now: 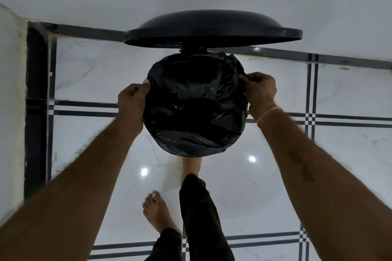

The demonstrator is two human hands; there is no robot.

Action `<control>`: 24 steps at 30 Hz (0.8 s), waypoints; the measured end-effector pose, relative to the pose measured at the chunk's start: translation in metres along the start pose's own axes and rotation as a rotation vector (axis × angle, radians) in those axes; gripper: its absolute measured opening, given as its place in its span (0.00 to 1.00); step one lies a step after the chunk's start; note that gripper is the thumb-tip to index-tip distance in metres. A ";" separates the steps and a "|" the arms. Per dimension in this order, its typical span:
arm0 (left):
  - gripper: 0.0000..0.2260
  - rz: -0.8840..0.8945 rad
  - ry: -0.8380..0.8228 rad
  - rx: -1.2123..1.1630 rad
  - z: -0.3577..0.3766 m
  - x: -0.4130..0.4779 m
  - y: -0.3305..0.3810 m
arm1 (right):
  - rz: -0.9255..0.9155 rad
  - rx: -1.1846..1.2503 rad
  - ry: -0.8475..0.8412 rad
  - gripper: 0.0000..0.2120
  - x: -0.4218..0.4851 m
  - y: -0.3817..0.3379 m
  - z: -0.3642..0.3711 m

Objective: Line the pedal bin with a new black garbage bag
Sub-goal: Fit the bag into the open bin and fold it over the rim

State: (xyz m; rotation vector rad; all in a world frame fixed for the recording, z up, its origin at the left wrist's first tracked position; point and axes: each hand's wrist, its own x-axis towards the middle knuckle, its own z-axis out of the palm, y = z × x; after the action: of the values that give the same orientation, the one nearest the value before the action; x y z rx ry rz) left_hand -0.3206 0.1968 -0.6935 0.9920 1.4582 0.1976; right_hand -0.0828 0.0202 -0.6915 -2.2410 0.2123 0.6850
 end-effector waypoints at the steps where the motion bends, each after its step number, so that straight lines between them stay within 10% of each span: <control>1: 0.15 -0.034 -0.013 -0.018 0.000 0.003 0.003 | 0.031 0.028 0.002 0.11 0.004 -0.002 0.001; 10: 0.09 -0.023 -0.059 -0.091 0.005 0.018 0.007 | 0.066 0.078 -0.149 0.08 0.010 -0.002 0.007; 14: 0.17 -0.009 -0.138 -0.122 0.008 0.012 0.006 | 0.025 0.062 -0.259 0.26 -0.002 0.000 0.004; 24: 0.19 0.232 -0.116 -0.021 0.014 0.005 -0.001 | 0.095 -0.082 -0.499 0.34 0.004 -0.022 0.014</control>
State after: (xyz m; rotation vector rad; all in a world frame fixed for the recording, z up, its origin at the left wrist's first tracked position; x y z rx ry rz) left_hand -0.3077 0.1938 -0.7003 1.1372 1.2326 0.3178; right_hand -0.0772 0.0453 -0.6877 -2.0674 0.0415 1.2952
